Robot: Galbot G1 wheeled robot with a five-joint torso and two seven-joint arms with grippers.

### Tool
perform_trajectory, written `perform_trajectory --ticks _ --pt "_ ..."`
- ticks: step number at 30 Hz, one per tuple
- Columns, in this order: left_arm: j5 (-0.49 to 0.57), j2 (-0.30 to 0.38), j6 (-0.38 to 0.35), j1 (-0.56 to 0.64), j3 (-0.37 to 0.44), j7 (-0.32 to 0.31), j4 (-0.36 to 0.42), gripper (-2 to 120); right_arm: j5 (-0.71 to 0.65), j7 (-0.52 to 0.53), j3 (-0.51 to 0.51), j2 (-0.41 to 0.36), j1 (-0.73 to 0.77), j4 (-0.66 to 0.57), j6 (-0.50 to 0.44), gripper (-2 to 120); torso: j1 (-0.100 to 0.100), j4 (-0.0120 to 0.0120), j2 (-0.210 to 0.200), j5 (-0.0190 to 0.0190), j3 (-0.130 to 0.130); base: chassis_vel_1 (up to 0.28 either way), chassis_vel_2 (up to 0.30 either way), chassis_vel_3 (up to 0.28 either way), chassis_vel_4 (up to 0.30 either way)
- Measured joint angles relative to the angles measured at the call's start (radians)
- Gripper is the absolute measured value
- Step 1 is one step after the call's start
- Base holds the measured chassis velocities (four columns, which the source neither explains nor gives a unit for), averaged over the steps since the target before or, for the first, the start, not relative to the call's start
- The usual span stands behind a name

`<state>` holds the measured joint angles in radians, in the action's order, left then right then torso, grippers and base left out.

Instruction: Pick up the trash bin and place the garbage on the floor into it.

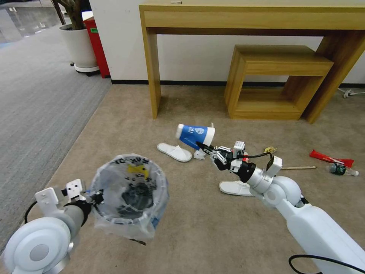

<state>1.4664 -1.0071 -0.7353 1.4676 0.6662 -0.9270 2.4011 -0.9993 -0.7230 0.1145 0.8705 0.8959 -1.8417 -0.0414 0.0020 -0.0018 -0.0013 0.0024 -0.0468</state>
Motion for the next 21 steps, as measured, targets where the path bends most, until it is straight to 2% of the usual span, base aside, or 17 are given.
perform_trajectory --ticks 4,7,8,11,15,17,21 --pt "0.042 0.023 0.0 -0.018 -0.03 0.0 -0.006 0 -0.019 -0.024 -0.047 -0.009 -0.043 -0.014 -0.004 0 0.0 -0.0001 0.0 0.0 0.0 0.0 0.0 0.0 0.0" --pt "0.097 0.06 0.0 -0.05 -0.076 0.001 -0.028 0 -0.037 -0.043 -0.144 -0.008 -0.148 -0.011 -0.001 0 0.0 0.0 0.0 -0.0003 0.0 0.0 0.0 0.0 0.0" --pt "0.097 0.06 0.0 -0.05 -0.076 0.001 -0.028 0 -0.037 -0.043 -0.144 -0.008 -0.148 -0.011 -0.001 0 0.0 0.0 0.0 -0.0003 0.0 0.0 0.0 0.0 0.0" --pt "0.11 0.069 0.0 -0.072 -0.095 0.004 -0.042 0 -0.037 -0.07 -0.242 0.01 -0.222 0.025 -0.018 0 0.0 0.0001 0.0 -0.0003 0.0 0.0 0.0 0.0 0.0" --pt "0.113 0.069 0.0 -0.079 -0.101 0.005 -0.046 0 -0.036 -0.095 -0.294 0.026 -0.251 0.053 -0.046 0 0.0 0.0 0.0 -0.0002 0.0 0.0 0.0 0.0 0.0" --pt "0.114 0.07 0.0 -0.089 -0.11 0.006 -0.057 0 -0.029 -0.151 -0.371 0.056 -0.299 0.107 -0.076 0 0.0 0.0002 0.0 -0.0002 0.0 0.0 0.0 0.0 0.0" --pt "0.114 0.07 0.0 -0.09 -0.111 0.006 -0.06 0 -0.025 -0.162 -0.382 0.061 -0.306 0.116 -0.077 0 0.0 0.0002 0.0 -0.0002 0.0 0.0 0.0 0.0 0.0"
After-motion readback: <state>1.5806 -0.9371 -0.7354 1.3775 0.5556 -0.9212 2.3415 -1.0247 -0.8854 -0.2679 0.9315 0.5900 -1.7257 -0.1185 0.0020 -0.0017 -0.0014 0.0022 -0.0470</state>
